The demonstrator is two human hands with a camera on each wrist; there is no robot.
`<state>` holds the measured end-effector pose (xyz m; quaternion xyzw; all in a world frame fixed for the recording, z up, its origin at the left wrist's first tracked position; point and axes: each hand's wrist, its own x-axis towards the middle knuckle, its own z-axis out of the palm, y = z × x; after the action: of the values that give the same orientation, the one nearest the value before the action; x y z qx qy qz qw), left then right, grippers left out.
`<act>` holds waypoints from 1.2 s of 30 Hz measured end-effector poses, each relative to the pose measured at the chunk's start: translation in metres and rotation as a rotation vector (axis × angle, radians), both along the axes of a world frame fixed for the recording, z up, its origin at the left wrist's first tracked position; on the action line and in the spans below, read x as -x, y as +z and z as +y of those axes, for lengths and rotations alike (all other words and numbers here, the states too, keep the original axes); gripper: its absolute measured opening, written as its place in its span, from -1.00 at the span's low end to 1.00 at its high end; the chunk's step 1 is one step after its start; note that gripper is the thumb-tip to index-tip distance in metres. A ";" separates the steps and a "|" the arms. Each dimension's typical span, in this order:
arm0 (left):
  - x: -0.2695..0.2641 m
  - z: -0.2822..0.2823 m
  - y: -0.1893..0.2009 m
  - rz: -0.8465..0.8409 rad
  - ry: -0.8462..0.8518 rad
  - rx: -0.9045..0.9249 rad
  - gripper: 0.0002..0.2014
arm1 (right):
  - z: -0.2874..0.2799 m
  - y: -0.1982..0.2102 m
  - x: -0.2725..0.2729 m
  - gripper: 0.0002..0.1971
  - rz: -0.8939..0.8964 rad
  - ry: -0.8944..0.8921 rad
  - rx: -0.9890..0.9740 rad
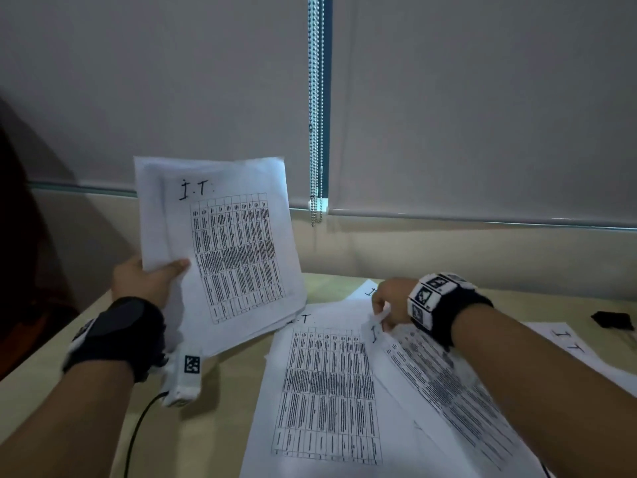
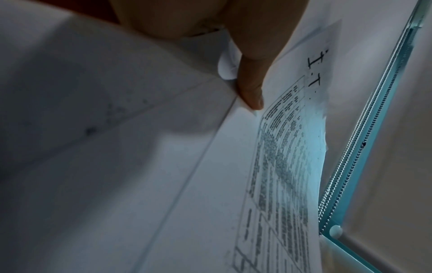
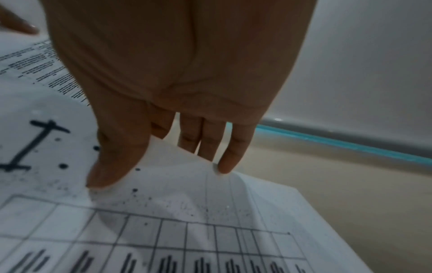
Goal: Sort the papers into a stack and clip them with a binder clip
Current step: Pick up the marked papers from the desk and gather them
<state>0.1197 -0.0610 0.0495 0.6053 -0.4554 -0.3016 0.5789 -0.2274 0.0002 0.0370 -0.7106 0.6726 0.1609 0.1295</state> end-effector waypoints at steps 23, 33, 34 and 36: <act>-0.034 -0.009 -0.002 0.058 0.058 0.012 -0.60 | -0.055 -0.043 -0.051 -0.63 -0.035 -0.036 0.070; -0.001 0.005 0.043 -0.071 -0.121 0.092 -0.67 | -0.036 0.136 -0.028 -0.76 -0.121 0.143 0.564; 0.013 0.010 0.050 -0.072 -0.179 0.109 -0.71 | -0.033 0.152 -0.035 -0.72 -0.131 0.207 0.649; 0.041 0.019 0.058 -0.075 -0.274 0.155 -0.78 | -0.023 0.178 -0.047 -0.68 -0.081 0.326 0.805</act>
<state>0.0786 -0.0424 0.1078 0.5020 -0.5770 -0.3189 0.5598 -0.1803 -0.0232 0.2154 -0.8072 0.5549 -0.1239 -0.1587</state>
